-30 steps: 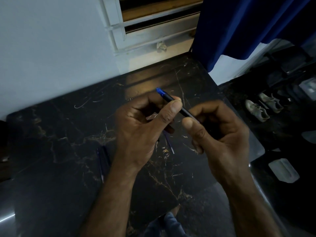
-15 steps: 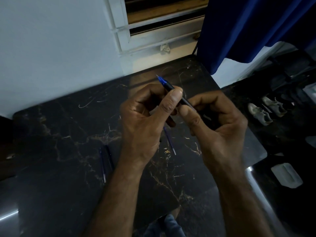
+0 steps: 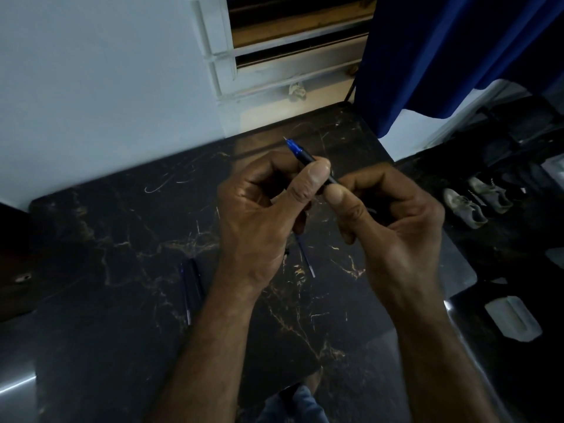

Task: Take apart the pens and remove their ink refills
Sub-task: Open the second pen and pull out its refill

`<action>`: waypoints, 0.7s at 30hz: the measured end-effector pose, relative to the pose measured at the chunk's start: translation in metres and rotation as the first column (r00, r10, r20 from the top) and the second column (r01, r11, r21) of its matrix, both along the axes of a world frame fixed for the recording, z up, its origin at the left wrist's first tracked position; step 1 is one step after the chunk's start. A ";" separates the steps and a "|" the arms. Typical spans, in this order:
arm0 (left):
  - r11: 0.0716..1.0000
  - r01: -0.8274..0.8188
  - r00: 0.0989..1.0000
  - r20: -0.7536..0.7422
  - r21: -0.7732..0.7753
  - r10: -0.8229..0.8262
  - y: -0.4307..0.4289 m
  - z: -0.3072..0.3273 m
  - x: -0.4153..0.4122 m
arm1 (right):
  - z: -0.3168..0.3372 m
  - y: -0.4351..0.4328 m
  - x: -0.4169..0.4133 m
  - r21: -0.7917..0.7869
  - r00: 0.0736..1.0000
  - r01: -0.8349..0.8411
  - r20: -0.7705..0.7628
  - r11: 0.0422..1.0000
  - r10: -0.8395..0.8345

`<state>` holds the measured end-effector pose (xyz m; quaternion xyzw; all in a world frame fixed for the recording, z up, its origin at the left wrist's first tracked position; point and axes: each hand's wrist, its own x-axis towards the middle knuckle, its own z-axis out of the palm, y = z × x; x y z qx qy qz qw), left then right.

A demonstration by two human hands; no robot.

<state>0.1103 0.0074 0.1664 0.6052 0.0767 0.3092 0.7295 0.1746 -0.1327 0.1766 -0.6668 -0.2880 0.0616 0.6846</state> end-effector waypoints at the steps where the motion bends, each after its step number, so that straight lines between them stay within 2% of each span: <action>1: 1.000 0.016 1.000 0.001 -0.002 -0.016 0.000 0.000 0.000 | 0.000 0.000 0.000 0.001 1.000 -0.011 -0.014 1.000 0.011; 5: 0.995 0.094 0.995 -0.014 -0.014 -0.094 0.004 -0.005 -0.002 | -0.002 -0.004 0.003 -0.011 0.986 -0.072 -0.149 0.997 0.069; 8: 0.996 0.082 0.996 -0.046 0.036 -0.081 0.009 -0.010 -0.004 | -0.006 -0.007 0.003 -0.045 0.968 -0.146 -0.214 0.988 0.134; 13: 0.996 0.080 0.996 -0.036 0.025 -0.079 0.011 -0.014 -0.006 | -0.004 -0.004 -0.002 -0.013 0.992 -0.051 -0.119 0.999 0.049; 15: 0.995 0.103 0.994 -0.027 0.003 -0.103 0.014 -0.015 -0.007 | -0.005 -0.002 -0.003 -0.008 0.992 -0.061 -0.108 0.998 0.060; 21: 0.990 0.139 0.990 -0.007 -0.035 -0.140 0.023 -0.020 -0.010 | -0.007 0.003 -0.005 0.110 0.925 -0.164 -0.327 0.980 0.192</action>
